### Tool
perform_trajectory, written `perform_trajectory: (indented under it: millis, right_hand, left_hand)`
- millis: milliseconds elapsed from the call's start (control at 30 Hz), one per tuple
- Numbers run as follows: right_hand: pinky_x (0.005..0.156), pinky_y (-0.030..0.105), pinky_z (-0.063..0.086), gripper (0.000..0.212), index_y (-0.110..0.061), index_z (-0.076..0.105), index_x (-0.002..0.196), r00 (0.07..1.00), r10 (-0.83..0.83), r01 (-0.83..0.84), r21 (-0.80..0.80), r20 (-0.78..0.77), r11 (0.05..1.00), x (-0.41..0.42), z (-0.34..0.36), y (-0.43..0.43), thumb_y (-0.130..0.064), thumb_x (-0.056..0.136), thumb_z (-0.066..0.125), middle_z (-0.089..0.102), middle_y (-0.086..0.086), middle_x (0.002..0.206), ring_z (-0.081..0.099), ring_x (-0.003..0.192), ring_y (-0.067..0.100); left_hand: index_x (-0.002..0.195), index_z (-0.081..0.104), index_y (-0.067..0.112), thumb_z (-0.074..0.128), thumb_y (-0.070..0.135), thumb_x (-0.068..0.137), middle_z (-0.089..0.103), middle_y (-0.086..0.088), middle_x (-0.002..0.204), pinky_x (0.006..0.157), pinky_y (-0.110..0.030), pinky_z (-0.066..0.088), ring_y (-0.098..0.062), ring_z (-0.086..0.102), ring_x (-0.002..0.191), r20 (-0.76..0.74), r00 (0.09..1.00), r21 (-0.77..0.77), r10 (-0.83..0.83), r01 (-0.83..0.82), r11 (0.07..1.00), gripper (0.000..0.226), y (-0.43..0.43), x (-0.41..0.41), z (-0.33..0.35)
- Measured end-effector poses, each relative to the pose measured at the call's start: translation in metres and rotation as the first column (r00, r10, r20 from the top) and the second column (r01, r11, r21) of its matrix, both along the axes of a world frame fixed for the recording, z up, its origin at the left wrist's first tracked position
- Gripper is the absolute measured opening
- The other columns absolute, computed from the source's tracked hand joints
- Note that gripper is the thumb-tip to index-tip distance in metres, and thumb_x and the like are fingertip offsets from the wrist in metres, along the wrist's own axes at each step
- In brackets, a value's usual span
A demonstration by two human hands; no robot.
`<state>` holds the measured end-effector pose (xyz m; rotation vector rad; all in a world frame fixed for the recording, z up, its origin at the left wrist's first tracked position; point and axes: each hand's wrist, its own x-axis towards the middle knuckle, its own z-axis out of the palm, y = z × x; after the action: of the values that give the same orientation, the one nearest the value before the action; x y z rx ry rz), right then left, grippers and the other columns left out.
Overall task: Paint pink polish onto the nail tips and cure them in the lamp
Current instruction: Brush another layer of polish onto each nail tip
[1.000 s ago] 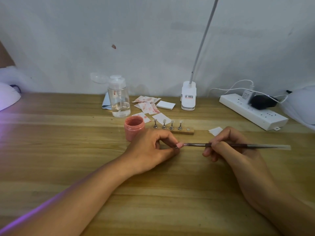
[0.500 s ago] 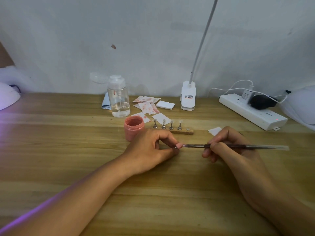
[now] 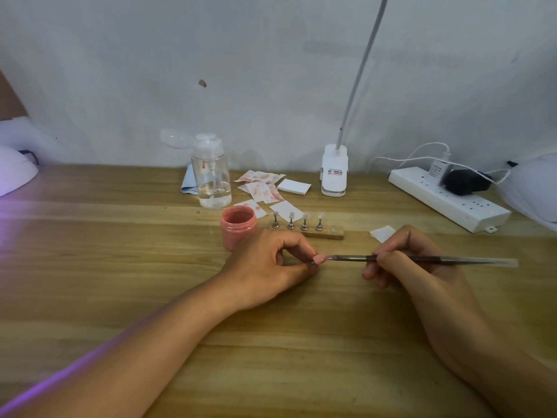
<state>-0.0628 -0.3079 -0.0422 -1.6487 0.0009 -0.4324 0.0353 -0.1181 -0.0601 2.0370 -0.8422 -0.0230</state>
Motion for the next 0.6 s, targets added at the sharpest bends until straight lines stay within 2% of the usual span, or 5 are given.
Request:
perform_trajectory:
  millis: [100, 233, 400, 533, 600]
  right_hand:
    - [0.058, 0.018, 0.049, 0.011, -0.003, 0.057, 0.075, 1.000, 0.003, -0.003, -0.007, -0.005, 1.000, 0.0001, -0.0008, -0.0001, 0.002, 0.085, 0.056, 0.068, 0.015, 0.068, 0.057, 0.064, 0.017]
    - [0.057, 0.017, 0.049, 0.016, -0.006, 0.057, 0.073, 1.000, -0.010, 0.010, -0.007, 0.017, 1.000, 0.0008, -0.0018, -0.0010, 0.004, 0.086, 0.055, 0.068, 0.013, 0.067, 0.057, 0.062, 0.014]
    - [0.057, 0.018, 0.050, 0.021, -0.011, 0.060, 0.071, 1.000, 0.008, -0.008, -0.018, 0.015, 1.000, 0.0010, -0.0018, -0.0010, 0.003, 0.086, 0.056, 0.068, 0.013, 0.068, 0.059, 0.061, 0.015]
    - [0.055, 0.019, 0.049, 0.012, 0.001, 0.055, 0.077, 0.999, -0.026, 0.026, 0.005, 0.034, 1.000, 0.0010, -0.0006, -0.0013, 0.002, 0.089, 0.055, 0.068, 0.012, 0.067, 0.057, 0.057, 0.015]
    - [0.055, 0.019, 0.049, 0.011, 0.007, 0.053, 0.080, 0.999, -0.028, 0.028, 0.005, 0.030, 1.000, 0.0010, -0.0005, -0.0004, 0.002, 0.089, 0.055, 0.068, 0.013, 0.067, 0.056, 0.055, 0.016]
  left_hand:
    - [0.082, 0.072, 0.033, 0.078, 0.019, 0.083, 0.064, 0.030, 0.067, 0.044, -0.011, 0.023, -0.001, 0.035, 0.043, -0.004, 1.000, -0.002, -0.003, 0.003, 1.000, 0.015, 0.0000, 0.0001, 0.0000]
    - [0.082, 0.071, 0.034, 0.077, 0.017, 0.084, 0.060, 0.033, 0.059, 0.043, -0.009, 0.022, 0.000, 0.036, 0.041, -0.007, 1.000, 0.000, -0.015, 0.015, 1.000, 0.018, -0.0004, -0.0008, 0.0008]
    - [0.083, 0.074, 0.028, 0.077, 0.022, 0.083, 0.064, 0.030, 0.066, 0.044, -0.011, 0.023, -0.002, 0.035, 0.042, -0.010, 1.000, -0.007, -0.006, 0.006, 1.000, 0.007, 0.0003, -0.0004, -0.0001]
    - [0.082, 0.075, 0.028, 0.077, 0.033, 0.082, 0.073, 0.020, 0.084, 0.045, -0.014, 0.026, -0.003, 0.035, 0.045, -0.019, 1.000, -0.028, -0.006, 0.006, 1.000, 0.005, 0.0004, -0.0017, -0.0004]
    - [0.083, 0.076, 0.028, 0.076, 0.035, 0.081, 0.073, 0.019, 0.086, 0.045, -0.015, 0.026, -0.003, 0.035, 0.046, -0.024, 1.000, -0.031, -0.011, 0.010, 0.999, 0.007, 0.0002, -0.0018, -0.0006]
